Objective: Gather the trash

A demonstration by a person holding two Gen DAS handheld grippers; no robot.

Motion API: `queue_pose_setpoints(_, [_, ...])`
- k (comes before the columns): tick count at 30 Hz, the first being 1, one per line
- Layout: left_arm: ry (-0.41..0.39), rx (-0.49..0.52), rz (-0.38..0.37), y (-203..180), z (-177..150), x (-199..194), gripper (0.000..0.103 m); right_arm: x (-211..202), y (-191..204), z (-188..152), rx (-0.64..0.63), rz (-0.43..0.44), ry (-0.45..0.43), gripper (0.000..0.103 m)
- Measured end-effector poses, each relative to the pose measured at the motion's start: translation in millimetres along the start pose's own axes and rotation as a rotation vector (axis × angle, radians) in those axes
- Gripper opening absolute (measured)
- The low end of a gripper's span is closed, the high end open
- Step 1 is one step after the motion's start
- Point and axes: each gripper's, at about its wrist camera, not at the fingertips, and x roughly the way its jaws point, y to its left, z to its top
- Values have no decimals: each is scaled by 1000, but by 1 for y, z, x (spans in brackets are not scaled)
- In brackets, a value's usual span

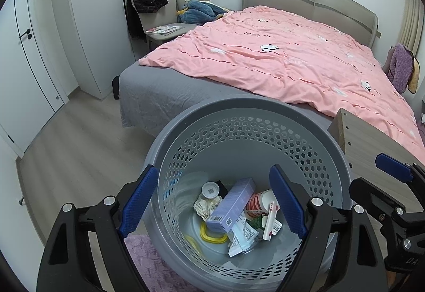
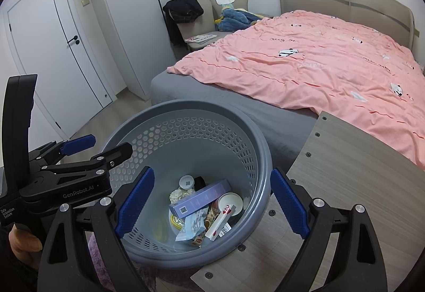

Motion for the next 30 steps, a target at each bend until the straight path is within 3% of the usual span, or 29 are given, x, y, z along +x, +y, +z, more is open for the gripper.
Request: queue_pose_setpoints(30, [-4, 19, 8, -5, 0, -3, 82, 0, -1, 1, -1, 0, -2, 87])
